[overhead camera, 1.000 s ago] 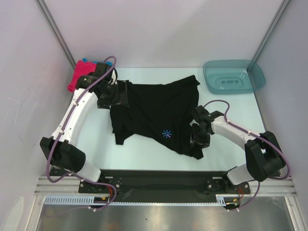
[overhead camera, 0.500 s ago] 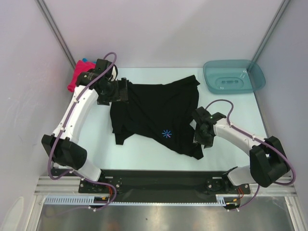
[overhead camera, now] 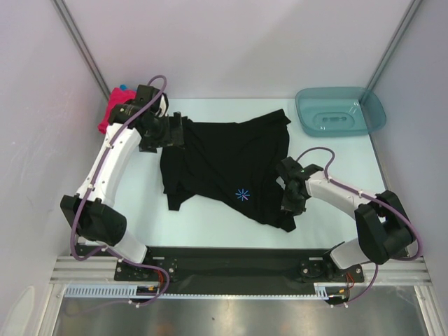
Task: Fold and stack the t-shirts
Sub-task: Flatten the tshirt out
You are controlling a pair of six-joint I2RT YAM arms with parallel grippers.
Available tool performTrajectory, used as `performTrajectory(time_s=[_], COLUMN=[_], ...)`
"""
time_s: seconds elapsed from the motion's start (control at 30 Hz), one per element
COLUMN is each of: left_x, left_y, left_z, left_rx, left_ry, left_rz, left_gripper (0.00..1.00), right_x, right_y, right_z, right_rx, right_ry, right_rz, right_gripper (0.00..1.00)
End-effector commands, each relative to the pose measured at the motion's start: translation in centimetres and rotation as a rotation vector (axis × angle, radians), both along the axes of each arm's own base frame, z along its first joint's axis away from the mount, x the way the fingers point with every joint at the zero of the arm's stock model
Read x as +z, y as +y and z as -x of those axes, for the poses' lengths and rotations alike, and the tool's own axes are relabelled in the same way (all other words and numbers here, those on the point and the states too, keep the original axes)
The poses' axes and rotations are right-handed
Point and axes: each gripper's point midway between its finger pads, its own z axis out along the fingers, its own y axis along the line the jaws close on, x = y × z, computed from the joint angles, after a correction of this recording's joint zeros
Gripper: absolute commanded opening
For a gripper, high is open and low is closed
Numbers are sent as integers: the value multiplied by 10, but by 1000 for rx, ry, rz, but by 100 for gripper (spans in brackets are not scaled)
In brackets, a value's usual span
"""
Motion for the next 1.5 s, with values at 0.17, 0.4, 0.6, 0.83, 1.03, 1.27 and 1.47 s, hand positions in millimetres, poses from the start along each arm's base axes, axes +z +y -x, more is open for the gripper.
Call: performTrajectory(time_s=[0.17,0.4,0.6,0.83,1.03,1.27,1.47], left_x=[14,12,3,1,3,3,4], left_y=[4,-3,-11,-7,5,12,4], left_z=[-9,-7,-4,-1,-6,-13,-28], left_rx=[-5,-18,-33,-34,-2,20,-3], left_ry=[-52,-47,-18,-17,-27,-30,-41], left_rz=[6,56,94,86,85,103,146], left_gripper=[100,100,100,100,100,100,100], right_x=[2,94,132,112,116,149,152], right_y=[-1,-12,-32,-9,-3,-20,-28], right_z=[6,51,97,126,102,-9,-120], right_rx=[-37,-176,-313,-366,-357,-277,-242], right_ry=[-4,-115,-120,40,-1,-223,-368], right_rz=[-4,35,-23,-40,36,148,-22], right_gripper=[0,0,0,0,31,64,65])
